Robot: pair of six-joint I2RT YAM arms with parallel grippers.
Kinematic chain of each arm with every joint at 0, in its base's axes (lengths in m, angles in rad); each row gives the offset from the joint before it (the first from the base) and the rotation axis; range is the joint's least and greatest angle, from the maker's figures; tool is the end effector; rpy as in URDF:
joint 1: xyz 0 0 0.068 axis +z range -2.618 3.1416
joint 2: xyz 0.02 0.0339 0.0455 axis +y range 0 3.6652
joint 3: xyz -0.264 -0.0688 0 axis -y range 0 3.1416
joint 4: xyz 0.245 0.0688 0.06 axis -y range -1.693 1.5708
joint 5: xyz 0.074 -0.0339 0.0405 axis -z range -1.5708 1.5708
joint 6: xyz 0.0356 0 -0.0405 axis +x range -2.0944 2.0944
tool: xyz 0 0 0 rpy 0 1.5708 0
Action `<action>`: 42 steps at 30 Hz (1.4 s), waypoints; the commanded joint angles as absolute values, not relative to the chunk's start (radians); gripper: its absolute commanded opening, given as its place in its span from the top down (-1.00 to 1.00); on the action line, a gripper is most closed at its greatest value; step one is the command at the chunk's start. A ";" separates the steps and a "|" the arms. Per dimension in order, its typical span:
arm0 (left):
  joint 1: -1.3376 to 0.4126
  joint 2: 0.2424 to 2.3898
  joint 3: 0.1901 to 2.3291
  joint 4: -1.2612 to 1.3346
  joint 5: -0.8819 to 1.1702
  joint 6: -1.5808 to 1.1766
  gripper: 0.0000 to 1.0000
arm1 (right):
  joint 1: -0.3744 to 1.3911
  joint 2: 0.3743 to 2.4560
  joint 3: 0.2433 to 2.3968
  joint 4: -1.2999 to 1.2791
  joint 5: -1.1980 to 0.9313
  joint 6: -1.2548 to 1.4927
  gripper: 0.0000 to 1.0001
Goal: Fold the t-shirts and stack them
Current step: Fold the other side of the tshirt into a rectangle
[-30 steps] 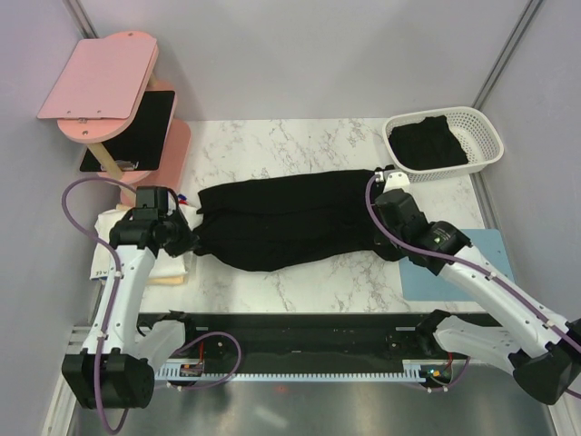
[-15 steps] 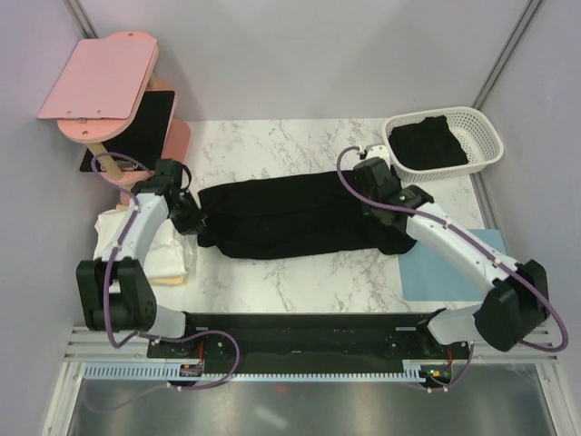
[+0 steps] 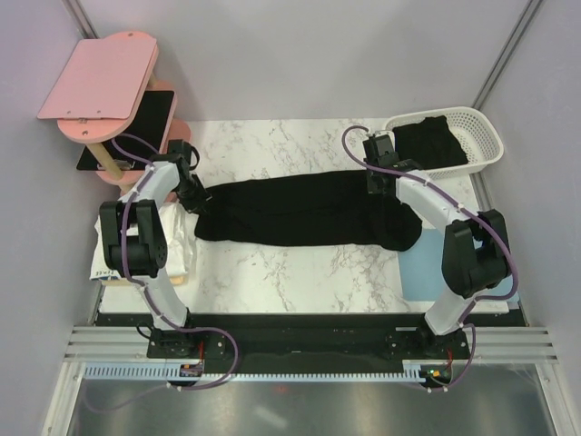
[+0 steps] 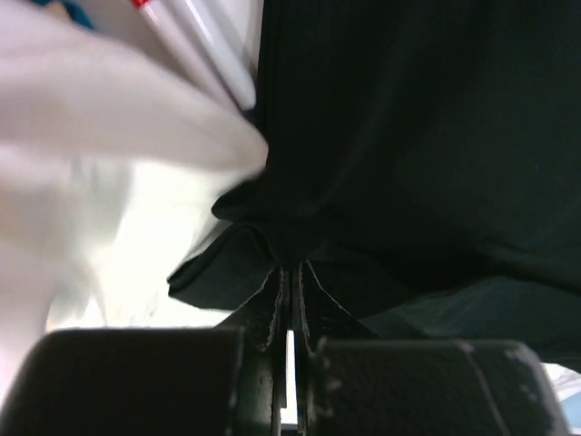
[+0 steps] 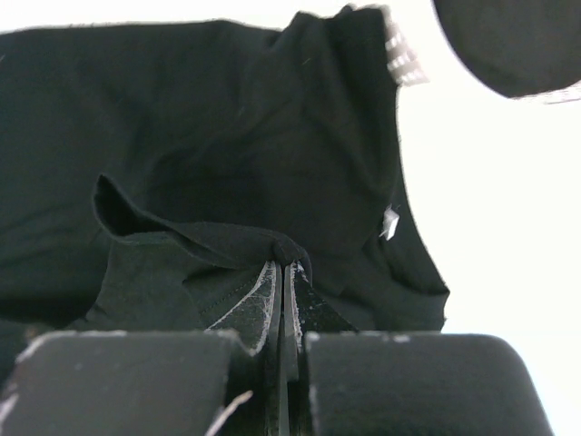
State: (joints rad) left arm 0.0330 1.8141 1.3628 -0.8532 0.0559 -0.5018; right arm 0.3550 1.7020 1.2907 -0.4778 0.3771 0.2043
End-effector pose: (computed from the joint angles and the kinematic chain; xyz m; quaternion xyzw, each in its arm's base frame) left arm 0.3589 0.0099 0.2112 -0.2582 0.9565 -0.0578 0.1226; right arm 0.3520 0.1165 0.2491 -0.0072 0.9279 -0.0792 0.3644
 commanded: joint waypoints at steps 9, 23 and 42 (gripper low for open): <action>0.049 1.947 1.460 -0.888 0.011 -0.463 0.96 | 0.282 1.873 1.497 -0.431 0.353 0.179 1.00; 0.012 1.745 1.451 -0.905 0.008 -0.440 -0.99 | 0.288 1.729 1.433 -0.370 0.439 0.163 -0.96; -0.275 1.943 1.448 -0.819 -0.021 -0.497 0.96 | 0.512 1.689 1.143 -0.483 0.337 0.255 1.00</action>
State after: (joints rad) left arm -0.2718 1.8957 1.4143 -0.8410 0.0002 -0.4595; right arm 0.4973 1.6535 1.1511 -0.4438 0.2901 0.2089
